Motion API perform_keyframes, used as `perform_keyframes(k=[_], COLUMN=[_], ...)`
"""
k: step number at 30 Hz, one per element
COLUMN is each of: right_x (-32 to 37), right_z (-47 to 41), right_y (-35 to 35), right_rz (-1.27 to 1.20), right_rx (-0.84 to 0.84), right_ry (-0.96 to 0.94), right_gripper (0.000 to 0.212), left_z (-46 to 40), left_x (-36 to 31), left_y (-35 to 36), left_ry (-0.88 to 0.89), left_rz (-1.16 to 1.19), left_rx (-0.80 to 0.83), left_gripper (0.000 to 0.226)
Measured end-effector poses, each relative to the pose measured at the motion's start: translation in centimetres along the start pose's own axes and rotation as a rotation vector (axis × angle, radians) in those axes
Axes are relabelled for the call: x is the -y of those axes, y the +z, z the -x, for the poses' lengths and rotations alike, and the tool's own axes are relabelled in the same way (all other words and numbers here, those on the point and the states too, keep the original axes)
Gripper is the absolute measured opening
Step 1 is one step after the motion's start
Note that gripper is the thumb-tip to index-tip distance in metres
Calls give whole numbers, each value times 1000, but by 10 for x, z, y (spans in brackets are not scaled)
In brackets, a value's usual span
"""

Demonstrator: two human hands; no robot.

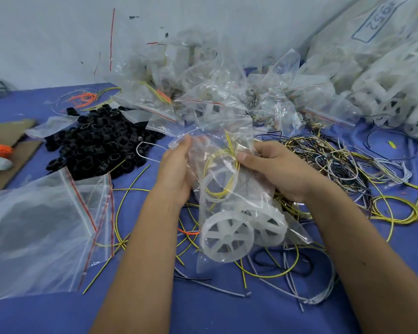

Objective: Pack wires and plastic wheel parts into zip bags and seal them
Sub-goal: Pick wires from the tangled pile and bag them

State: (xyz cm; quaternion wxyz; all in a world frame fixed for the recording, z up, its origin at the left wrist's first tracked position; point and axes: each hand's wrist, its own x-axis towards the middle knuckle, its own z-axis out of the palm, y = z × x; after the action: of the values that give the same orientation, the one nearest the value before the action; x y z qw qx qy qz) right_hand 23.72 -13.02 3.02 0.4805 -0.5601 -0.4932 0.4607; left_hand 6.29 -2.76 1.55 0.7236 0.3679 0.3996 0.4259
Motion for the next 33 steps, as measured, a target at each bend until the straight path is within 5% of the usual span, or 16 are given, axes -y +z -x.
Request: perform_keyframes(k=[5,11,18,22,27,33], right_x=[2,-1,-6,-4,-2,-3], right_z=[5,-10,-12,-10,-9,-9], right_y=[-7,2,-6,-10,0,2], right_rz=[44,-192,-156,-238,-209,-152], right_rx=[100,-377,-528,-487,-382,-368], right_ry=[71,-87,-178,-178,-233,-280], right_gripper=[20,27,20,16,20,24], left_z=[-4,-4,-2,1,7,11], left_x=[-3,-2,-1,-3,3,13], left_y=[-9,-7,-14,-11,2,13], left_ry=[86,106,105,356,958,974], left_rz=[-36,-141,-150,-202,-903,-1012], left_rx=[-32,118,35,-17,-25,69], left_gripper=[29,23,16,9,14,17])
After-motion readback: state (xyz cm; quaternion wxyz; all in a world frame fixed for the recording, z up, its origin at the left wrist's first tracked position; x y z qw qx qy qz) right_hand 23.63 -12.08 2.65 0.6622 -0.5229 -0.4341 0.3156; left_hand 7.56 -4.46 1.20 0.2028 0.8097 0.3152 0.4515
